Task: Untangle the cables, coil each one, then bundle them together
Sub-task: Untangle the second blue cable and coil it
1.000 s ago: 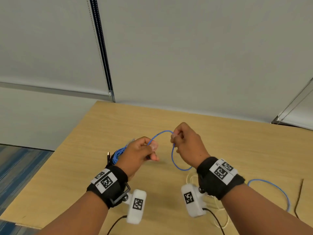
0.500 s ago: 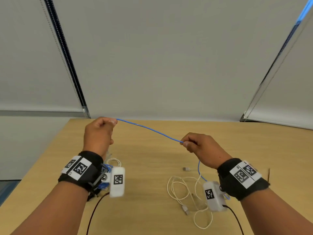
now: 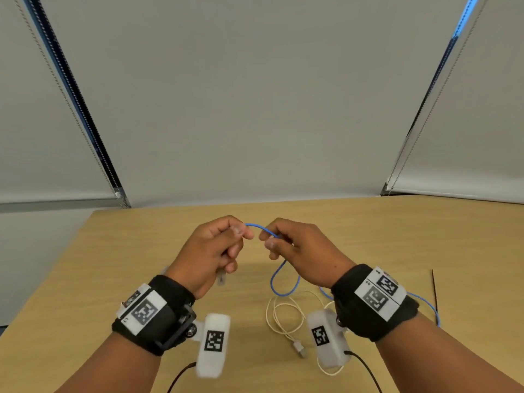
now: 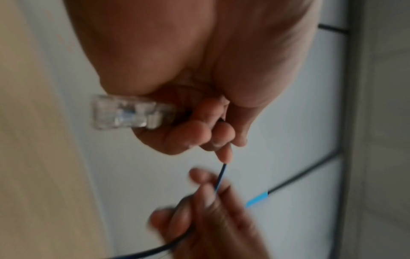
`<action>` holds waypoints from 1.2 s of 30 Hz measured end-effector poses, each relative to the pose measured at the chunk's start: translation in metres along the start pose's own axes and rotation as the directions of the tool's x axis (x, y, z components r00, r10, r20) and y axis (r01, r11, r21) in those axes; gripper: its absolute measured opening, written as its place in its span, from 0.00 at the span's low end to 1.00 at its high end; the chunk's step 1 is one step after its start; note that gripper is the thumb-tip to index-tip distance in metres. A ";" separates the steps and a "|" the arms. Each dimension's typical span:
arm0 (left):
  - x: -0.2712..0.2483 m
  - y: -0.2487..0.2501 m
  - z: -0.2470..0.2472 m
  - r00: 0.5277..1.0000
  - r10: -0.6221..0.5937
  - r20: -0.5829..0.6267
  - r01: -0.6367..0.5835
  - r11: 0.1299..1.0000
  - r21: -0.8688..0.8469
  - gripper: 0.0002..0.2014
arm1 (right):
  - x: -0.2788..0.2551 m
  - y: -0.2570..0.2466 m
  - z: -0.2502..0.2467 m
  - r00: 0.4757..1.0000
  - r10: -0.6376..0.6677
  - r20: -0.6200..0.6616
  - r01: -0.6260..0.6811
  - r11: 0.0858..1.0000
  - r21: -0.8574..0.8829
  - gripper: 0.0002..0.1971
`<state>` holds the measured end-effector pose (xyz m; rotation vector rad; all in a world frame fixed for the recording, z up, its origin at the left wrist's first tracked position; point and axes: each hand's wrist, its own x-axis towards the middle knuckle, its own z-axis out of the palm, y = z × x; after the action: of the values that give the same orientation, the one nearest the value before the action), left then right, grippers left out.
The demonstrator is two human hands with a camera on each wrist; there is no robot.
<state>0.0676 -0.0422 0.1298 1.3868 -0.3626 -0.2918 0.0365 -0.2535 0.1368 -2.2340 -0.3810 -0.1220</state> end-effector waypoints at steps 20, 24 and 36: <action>-0.004 0.051 -0.013 0.949 0.221 -0.226 -0.310 0.787 -0.534 0.12 | -0.009 -0.002 0.065 0.926 0.076 0.368 -0.087 0.996 0.013 0.14; 0.004 0.043 -0.035 0.830 0.493 -0.260 -0.384 0.843 0.376 0.09 | -0.003 -0.016 0.064 0.968 0.014 0.252 -0.010 1.000 -0.016 0.11; -0.023 0.024 -0.046 0.953 -0.139 0.269 0.172 0.980 -0.103 0.17 | 0.035 -0.049 0.030 0.993 -0.089 -0.083 0.115 0.910 0.399 0.06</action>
<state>0.0658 0.0127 0.1450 1.2570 -0.4450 -0.6217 0.0533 -0.1929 0.1614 -1.7973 -0.4458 -0.1538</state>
